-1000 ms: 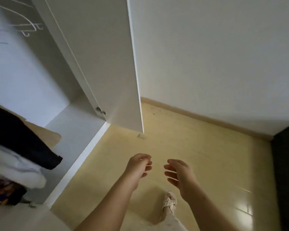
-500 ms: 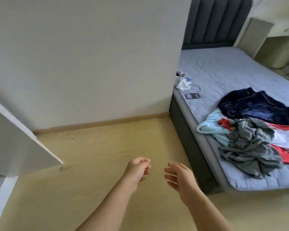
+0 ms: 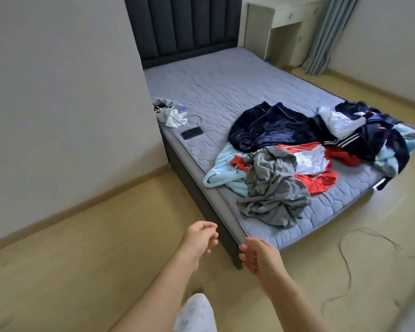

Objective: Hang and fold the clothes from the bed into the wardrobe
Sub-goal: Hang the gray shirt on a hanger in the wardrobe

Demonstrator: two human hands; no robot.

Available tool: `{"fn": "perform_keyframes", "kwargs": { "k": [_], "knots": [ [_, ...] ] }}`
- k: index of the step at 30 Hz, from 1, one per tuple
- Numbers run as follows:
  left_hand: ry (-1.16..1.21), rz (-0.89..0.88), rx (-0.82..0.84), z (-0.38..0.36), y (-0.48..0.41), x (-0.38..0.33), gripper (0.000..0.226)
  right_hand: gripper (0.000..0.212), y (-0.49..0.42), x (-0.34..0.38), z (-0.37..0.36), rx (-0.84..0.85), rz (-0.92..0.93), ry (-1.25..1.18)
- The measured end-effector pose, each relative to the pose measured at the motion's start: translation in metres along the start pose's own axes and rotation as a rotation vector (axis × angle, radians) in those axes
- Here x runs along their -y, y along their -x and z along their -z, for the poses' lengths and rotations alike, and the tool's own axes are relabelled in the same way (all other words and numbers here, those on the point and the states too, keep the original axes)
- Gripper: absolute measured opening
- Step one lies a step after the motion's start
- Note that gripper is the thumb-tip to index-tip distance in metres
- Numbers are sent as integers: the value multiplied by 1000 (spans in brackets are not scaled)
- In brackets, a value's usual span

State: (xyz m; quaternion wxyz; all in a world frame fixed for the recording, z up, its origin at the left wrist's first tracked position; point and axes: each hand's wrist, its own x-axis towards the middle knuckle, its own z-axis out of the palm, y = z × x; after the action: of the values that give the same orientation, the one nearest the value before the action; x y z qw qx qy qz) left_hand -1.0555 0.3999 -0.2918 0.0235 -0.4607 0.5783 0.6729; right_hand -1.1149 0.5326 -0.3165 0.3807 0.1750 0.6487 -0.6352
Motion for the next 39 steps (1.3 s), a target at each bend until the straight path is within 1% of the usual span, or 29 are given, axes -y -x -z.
{"fn": "perform_keyframes", "kwargs": {
  "k": [4,8,11,13,16,20,23,30,34,35,37,39],
  "knots": [
    [-64,6,52,-29,-55,-33,20,12,-48,36,6,-63,-32,-53],
    [-153,-6,131,-59,-116,-80,17,13,-104,85,6,-163,-32,-97],
    [-213,-2,181,-75,-155,-113,15,13,-139,117,2,-197,-43,-113],
    [-253,11,212,-87,-178,-131,15,14,-160,136,1,-213,-52,-167],
    [-319,36,240,-109,-209,-150,16,13,-181,156,6,-237,-89,-216],
    [-411,67,282,-147,-240,-161,17,12,-206,169,31,-301,-142,-241],
    [-445,110,244,-176,-267,-161,18,11,-230,178,55,-301,-195,-241],
    [-487,205,54,-256,-333,-144,17,9,-312,211,132,-221,-313,-142],
    [-608,267,6,-303,-371,-126,15,10,-364,226,174,-185,-366,-62],
    [-664,276,-6,-314,-379,-122,17,9,-376,228,181,-180,-384,-49],
    [-794,285,-68,-331,-396,-115,28,9,-397,233,193,-162,-418,-9],
    [-861,279,-124,-345,-409,-109,35,13,-415,236,203,-137,-449,3]
  ]
}}
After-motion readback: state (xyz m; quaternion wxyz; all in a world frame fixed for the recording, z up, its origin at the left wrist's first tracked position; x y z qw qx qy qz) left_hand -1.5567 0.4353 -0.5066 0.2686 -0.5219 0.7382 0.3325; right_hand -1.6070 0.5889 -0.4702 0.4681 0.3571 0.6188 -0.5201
